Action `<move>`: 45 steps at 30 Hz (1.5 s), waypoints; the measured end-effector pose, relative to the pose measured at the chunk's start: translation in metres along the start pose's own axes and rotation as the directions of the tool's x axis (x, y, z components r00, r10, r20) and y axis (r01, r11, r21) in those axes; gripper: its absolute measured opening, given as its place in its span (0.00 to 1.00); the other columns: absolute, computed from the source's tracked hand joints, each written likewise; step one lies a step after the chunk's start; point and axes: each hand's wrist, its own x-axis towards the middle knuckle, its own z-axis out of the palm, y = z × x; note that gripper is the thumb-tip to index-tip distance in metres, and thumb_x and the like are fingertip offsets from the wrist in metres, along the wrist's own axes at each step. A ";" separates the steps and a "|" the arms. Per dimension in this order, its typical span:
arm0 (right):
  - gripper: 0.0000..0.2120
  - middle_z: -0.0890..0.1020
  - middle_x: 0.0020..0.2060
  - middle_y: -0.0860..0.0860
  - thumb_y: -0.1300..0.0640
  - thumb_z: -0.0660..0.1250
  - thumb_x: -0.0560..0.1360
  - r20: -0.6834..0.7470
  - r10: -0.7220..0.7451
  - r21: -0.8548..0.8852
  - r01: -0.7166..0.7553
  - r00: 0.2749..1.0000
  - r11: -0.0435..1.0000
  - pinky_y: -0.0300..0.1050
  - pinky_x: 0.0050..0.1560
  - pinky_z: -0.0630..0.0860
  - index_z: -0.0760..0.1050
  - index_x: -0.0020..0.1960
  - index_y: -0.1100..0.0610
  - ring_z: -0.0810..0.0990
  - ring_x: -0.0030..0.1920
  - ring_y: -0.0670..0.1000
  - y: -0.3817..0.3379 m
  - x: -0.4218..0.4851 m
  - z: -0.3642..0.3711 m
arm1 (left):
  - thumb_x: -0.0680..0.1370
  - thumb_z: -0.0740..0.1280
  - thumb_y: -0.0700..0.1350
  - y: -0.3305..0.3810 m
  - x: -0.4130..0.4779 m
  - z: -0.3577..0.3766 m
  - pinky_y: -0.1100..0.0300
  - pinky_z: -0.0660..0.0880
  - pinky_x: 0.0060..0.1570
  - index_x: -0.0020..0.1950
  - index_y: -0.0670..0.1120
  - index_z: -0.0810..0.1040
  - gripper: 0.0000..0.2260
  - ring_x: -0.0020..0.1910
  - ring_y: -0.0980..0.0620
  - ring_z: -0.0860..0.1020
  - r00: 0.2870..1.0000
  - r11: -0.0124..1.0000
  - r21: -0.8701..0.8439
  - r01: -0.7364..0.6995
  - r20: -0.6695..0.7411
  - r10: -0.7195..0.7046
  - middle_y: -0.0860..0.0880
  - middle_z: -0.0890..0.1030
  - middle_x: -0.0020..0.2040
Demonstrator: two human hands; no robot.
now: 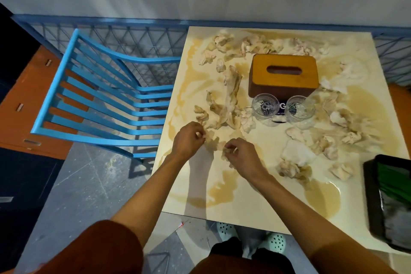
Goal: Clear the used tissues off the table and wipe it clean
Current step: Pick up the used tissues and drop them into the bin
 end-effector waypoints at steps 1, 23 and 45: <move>0.08 0.78 0.40 0.49 0.68 0.68 0.71 -0.017 0.024 0.014 -0.024 1.000 1.000 0.47 0.40 0.77 0.80 0.47 0.58 0.78 0.36 0.50 0.003 -0.001 -0.003 | 0.72 0.70 0.40 0.004 0.007 0.000 0.54 0.78 0.42 0.47 0.45 0.83 0.05 0.47 0.50 0.78 0.999 0.999 0.044 -0.024 0.025 0.023 0.51 0.80 0.56; 0.04 0.79 0.39 0.49 0.63 0.73 0.72 -0.183 0.054 0.101 -0.036 0.982 0.994 0.26 0.39 0.69 0.82 0.46 0.60 0.76 0.37 0.44 0.026 -0.027 -0.034 | 0.71 0.71 0.36 0.013 0.005 0.001 0.63 0.75 0.40 0.52 0.45 0.81 0.11 0.37 0.55 0.77 0.999 0.995 -0.097 -0.019 -0.041 0.015 0.50 0.81 0.43; 0.12 0.81 0.31 0.44 0.69 0.73 0.70 -0.326 0.334 0.495 -0.141 0.884 0.858 0.33 0.35 0.74 0.79 0.40 0.51 0.77 0.30 0.41 0.144 -0.239 -0.156 | 0.73 0.72 0.36 0.253 -0.144 0.123 0.60 0.77 0.36 0.48 0.49 0.81 0.09 0.35 0.54 0.79 0.935 0.824 -0.565 0.040 0.313 0.169 0.53 0.83 0.42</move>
